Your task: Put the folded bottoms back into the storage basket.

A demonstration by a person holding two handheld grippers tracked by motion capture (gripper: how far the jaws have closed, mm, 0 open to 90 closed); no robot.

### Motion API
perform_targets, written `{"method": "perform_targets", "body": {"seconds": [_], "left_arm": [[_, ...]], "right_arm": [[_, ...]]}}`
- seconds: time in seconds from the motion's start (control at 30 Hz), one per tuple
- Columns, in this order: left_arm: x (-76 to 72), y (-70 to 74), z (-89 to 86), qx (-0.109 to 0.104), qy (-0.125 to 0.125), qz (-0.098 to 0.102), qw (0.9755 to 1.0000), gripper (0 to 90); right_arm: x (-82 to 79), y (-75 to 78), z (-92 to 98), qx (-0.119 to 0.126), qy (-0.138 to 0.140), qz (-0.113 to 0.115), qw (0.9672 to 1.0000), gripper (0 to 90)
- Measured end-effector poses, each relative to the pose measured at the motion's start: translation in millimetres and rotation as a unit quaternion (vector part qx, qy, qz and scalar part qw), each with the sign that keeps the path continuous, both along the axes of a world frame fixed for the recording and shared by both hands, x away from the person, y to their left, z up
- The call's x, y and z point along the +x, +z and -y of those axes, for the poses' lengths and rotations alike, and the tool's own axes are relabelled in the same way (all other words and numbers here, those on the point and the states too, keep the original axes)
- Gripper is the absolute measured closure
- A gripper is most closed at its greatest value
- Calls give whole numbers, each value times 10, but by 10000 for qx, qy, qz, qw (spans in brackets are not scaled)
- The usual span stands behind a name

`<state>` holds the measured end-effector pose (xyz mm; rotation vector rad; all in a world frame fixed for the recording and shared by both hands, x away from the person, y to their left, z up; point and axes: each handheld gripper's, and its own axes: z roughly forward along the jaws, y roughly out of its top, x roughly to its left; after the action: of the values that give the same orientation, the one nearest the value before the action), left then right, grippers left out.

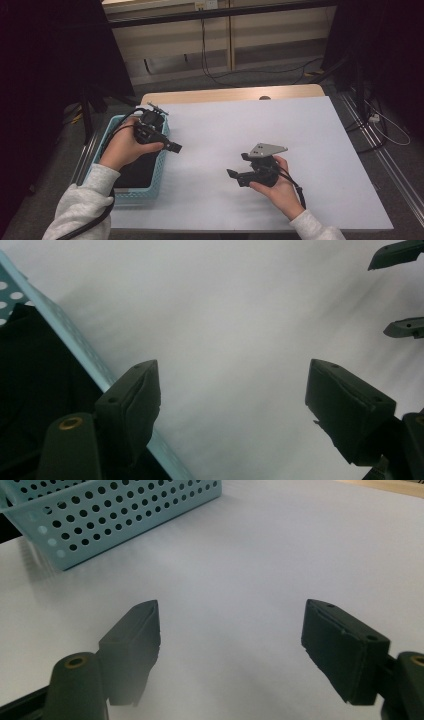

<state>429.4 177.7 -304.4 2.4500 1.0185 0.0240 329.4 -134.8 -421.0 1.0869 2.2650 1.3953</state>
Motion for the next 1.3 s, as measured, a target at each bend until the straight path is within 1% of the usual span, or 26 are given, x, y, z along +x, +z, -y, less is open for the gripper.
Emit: {"method": "perform_targets", "body": {"seconds": [0.1,0.27,0.37,0.4,0.47,0.5,0.53,0.6,0.63,0.67,0.7,0.73,0.8,0.9,1.03,1.17,1.3], "left_arm": [[-21,-18,29,-74,-52,4,10000,222],[-55,-57,79,-143,-142,17,9998,218],[-88,-92,115,-238,-153,3,9996,217],[-101,-106,128,-298,-137,-15,9995,216],[-112,-141,144,-368,-188,-30,9991,211],[-123,-161,157,-379,-174,-37,9991,210],[-131,-181,167,-354,-238,-32,9991,208],[-153,-224,197,-369,-259,-65,9990,203],[-160,-240,207,-359,-319,-47,9988,203],[-173,-254,220,-365,-318,-66,9988,203],[-185,-264,231,-359,-316,-43,9988,200],[-193,-273,239,-377,-330,-12,9987,200],[-210,-288,253,-438,-340,-9,9985,198],[-230,-317,268,-457,-379,-7,9982,193],[-267,-335,282,-541,-378,-8,9978,192],[-314,-356,311,-508,-446,0,9977,190],[-355,-385,338,-571,-468,-26,9973,183]], "right_arm": [[-6,-3,47,-55,23,23,10000,235],[-23,-8,116,-53,8,5,10000,231],[-29,-9,159,-53,-17,-2,10000,230],[-30,-10,172,-46,-32,-4,10000,230],[-32,-14,192,-50,-34,-17,10000,230],[-35,-16,199,-43,-47,-31,10000,230],[-38,-19,204,-45,-47,-37,10000,230],[-45,-24,216,-93,-19,-24,10000,228],[-49,-25,222,-110,-15,-23,9999,227],[-53,-27,230,-138,-13,-17,9999,227],[-56,-28,238,-136,-12,-22,9999,226],[-58,-30,245,-124,-11,-34,9999,226],[-61,-34,260,-128,-15,-31,9999,225],[-70,-42,271,-149,1,-54,9999,224],[-82,-48,292,-171,36,-77,9998,223],[-94,-50,334,-129,73,-88,9999,221],[-114,-55,392,-174,62,-84,9998,221]]}}
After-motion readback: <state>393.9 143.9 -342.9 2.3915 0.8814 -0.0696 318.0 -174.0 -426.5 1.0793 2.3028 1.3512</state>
